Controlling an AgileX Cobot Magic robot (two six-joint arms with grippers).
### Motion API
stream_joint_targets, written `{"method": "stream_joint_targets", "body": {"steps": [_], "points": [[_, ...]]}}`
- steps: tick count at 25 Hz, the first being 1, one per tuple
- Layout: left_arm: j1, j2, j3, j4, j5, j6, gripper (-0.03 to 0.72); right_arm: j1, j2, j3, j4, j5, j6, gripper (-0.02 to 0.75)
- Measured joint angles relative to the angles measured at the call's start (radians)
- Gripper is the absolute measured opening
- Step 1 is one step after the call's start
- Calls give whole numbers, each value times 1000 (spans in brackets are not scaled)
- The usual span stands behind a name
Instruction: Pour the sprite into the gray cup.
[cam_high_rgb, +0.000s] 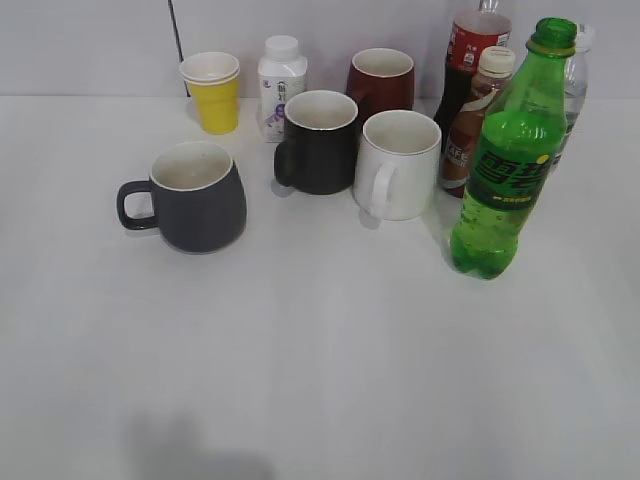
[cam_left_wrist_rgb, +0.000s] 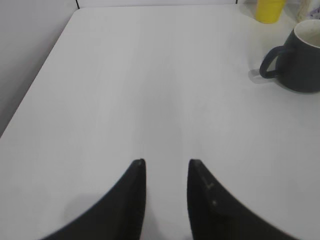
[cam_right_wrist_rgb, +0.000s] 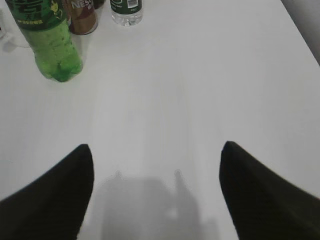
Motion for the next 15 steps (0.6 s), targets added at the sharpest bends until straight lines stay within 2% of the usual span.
{"method": "stream_joint_targets", "body": {"steps": [15], "points": [[0, 0, 0, 0, 0, 0, 228, 0, 0, 0, 0, 0, 0, 588]]}}
